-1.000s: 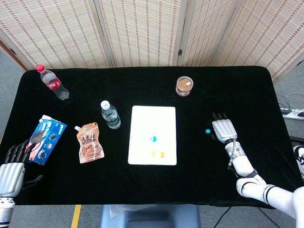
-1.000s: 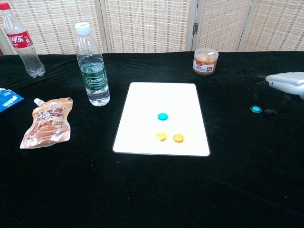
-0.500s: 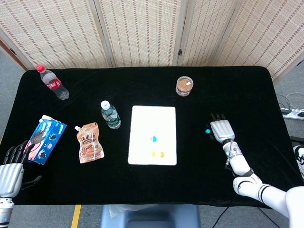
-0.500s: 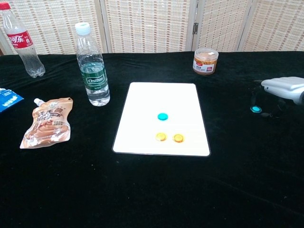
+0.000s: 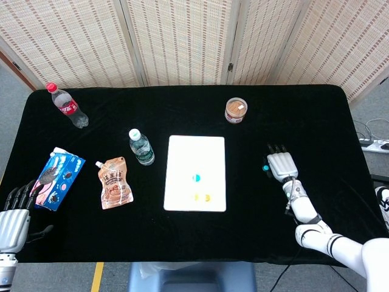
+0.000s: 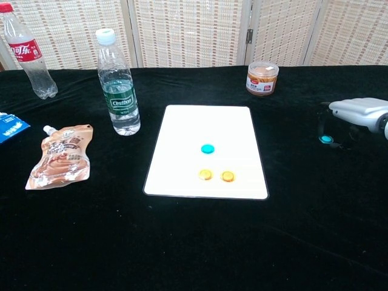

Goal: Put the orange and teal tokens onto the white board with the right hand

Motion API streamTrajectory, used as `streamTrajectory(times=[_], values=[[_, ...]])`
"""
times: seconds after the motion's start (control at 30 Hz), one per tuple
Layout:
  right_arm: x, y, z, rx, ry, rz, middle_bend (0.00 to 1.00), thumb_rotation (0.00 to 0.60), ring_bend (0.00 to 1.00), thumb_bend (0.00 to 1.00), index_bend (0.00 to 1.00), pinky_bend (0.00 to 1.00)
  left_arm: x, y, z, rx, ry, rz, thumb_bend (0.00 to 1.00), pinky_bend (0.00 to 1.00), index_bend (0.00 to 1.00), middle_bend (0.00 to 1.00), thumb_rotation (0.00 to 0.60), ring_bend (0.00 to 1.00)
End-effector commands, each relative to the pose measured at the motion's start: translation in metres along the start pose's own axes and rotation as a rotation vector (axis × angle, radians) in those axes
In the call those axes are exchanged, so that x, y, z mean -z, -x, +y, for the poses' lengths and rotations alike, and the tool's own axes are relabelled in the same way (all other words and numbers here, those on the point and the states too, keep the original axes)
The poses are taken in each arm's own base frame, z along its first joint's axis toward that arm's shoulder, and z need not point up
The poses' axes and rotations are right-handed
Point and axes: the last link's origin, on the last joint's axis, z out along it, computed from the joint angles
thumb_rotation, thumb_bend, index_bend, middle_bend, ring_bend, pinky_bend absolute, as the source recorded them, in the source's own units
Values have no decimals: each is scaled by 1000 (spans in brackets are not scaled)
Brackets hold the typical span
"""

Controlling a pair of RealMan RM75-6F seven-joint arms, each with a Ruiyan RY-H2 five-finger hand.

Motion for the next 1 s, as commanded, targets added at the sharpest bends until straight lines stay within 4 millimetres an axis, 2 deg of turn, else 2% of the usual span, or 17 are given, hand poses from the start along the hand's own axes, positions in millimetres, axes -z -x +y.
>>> streamTrajectory(times=[0.03, 0.3, 0.5, 0.6, 0.7, 1.0], values=[[0, 0, -1, -4, -2, 1, 91, 600, 0, 427, 456, 0, 0, 0, 0, 0, 1, 1, 171, 0, 122, 33, 600, 14], [0, -1, -2, -4, -10, 11, 116, 600, 0, 427, 506, 0, 0, 0, 0, 0, -1, 0, 171, 0, 123, 34, 600, 14], [9, -18, -14, -65, -74, 71, 138, 600, 2, 427, 524, 0, 0, -1, 0, -1, -2, 2, 171, 0, 123, 33, 600, 14], [16, -30, -27, -81, -133, 91, 138, 600, 2, 426, 524, 0, -1, -2, 0, -1, 0, 6, 171, 0, 123, 33, 600, 14], [23, -39, -50, -83, -205, 100, 138, 600, 2, 427, 524, 0, -1, -2, 1, -1, 3, 9, 171, 0, 123, 33, 600, 14], [26, -45, -118, -51, -335, 80, 130, 600, 0, 426, 524, 0, 0, -1, 1, 1, 5, 6, 171, 0, 125, 33, 600, 14]])
